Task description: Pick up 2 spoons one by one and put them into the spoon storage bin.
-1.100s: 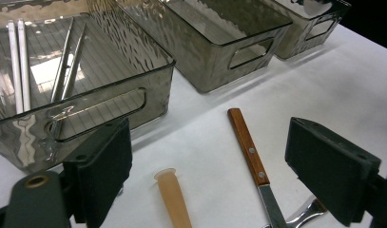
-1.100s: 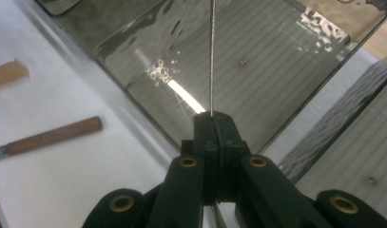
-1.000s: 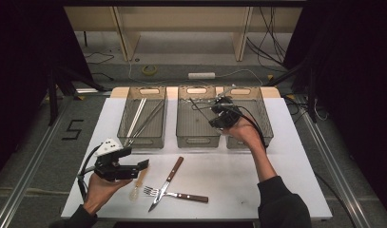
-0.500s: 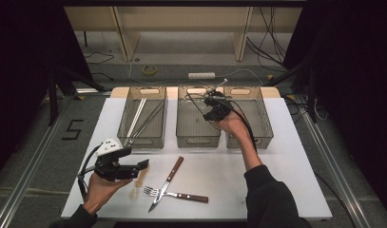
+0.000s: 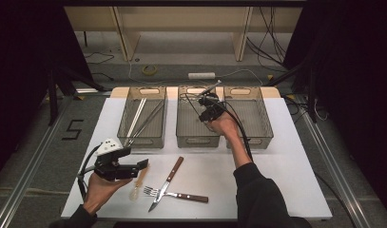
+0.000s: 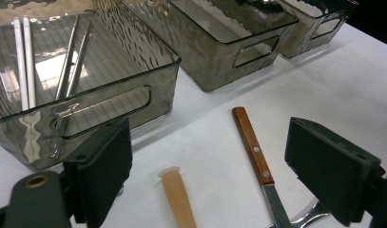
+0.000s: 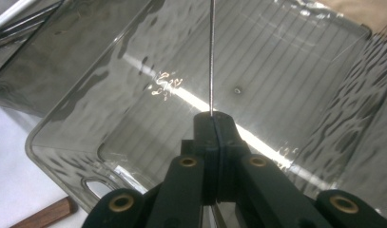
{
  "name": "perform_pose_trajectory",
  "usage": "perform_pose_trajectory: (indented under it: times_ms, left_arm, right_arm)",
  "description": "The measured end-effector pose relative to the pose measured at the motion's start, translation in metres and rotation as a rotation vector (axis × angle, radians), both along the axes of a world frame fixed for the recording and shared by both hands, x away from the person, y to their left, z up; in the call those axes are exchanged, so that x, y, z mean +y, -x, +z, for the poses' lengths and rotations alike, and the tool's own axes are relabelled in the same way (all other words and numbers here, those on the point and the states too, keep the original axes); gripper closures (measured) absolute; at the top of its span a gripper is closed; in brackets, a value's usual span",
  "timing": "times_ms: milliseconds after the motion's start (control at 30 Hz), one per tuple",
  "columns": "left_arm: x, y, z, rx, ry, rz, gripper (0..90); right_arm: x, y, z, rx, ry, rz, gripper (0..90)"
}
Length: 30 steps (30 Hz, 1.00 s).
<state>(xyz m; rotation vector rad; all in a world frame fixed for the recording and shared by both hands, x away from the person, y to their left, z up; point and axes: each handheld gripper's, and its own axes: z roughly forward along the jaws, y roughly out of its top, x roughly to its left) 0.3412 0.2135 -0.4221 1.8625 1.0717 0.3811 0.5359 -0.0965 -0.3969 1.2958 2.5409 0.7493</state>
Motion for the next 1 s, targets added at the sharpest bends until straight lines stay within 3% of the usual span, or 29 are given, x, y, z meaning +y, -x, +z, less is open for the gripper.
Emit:
perform_pose_trajectory:
  times_ms: [500, 600, 767, 1000]
  left_arm:
    - [-0.001, -0.003, -0.004, 0.048, -0.049, 0.017, 16.0]
    - [-0.001, -0.004, -0.005, 0.063, -0.062, 0.020, 16.2]
    - [-0.001, -0.005, -0.006, 0.082, -0.074, 0.025, 16.5]
    - [-0.002, -0.006, -0.007, 0.106, -0.082, 0.033, 16.5]
  right_arm:
    - [0.011, 0.003, -0.019, 0.052, 0.020, -0.010, 88.0]
    - [0.010, 0.003, -0.020, 0.059, 0.014, -0.006, 80.1]
    - [0.004, 0.005, -0.010, 0.035, -0.032, -0.007, 66.2]
    - [-0.008, 0.027, 0.009, -0.021, -0.090, 0.072, 48.6]
